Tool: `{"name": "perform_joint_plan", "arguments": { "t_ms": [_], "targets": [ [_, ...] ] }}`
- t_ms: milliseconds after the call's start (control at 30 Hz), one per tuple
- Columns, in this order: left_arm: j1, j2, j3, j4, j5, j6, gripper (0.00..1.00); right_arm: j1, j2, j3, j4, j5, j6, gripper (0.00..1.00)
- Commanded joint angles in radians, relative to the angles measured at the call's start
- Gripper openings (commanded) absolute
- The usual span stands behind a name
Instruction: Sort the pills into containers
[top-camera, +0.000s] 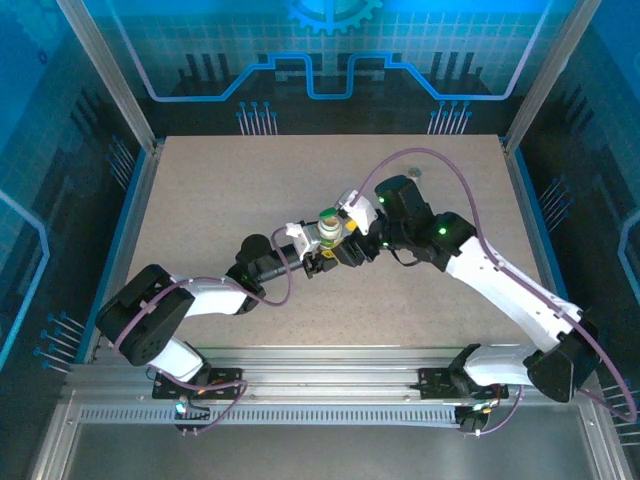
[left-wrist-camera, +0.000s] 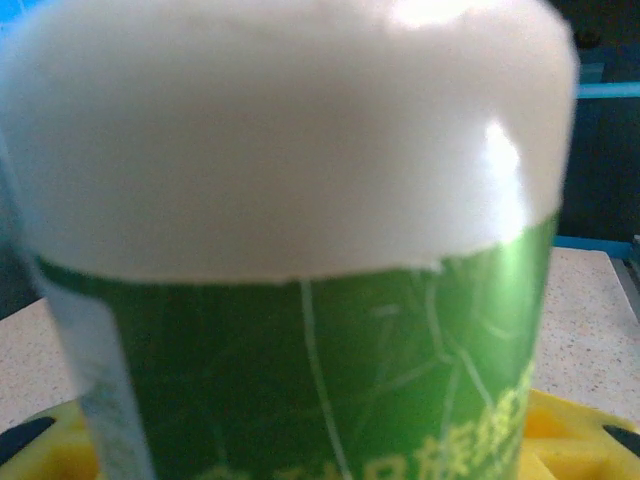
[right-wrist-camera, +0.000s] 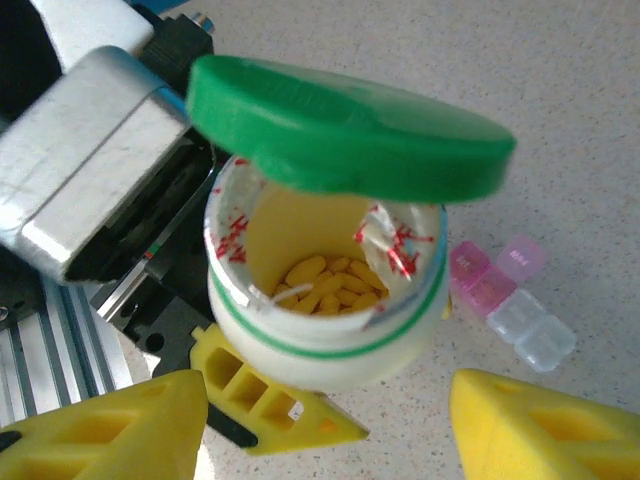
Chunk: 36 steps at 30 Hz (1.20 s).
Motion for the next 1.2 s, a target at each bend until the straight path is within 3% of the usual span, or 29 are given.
{"name": "perform_joint_plan", "arguments": {
  "t_ms": [0,267,433,633,867,1033,1167],
  "targets": [
    [0.002,-0.029,-0.003,-0.003,0.035,-0.006,0.00,0.016,0.032,0.051,0.030,-0.037,0.005,0.64],
    [-0.003,-0.034,-0.014,0.032,0.128,0.011,0.00,0.014,0.094,0.108,-0.006,-0.032,-0.040,0.62],
    [-0.004,-0.034,-0.021,0.046,0.168,0.017,0.00,0.012,0.116,0.126,-0.018,-0.034,-0.051,0.54],
    [-0.010,-0.046,-0.024,0.016,0.157,0.058,0.00,0.008,0.134,0.139,-0.039,-0.046,-0.059,0.46],
    [-0.023,-0.082,-0.013,-0.045,0.153,0.113,0.00,0.005,0.154,0.136,-0.030,-0.055,-0.039,0.48],
    [-0.024,-0.081,-0.024,-0.016,0.169,0.100,0.00,-0.017,0.146,0.133,-0.014,-0.124,-0.031,0.24],
    [-0.023,-0.077,-0.040,0.038,0.179,0.087,0.28,-0.045,0.116,0.107,0.005,-0.190,-0.050,0.16]
  ]
}}
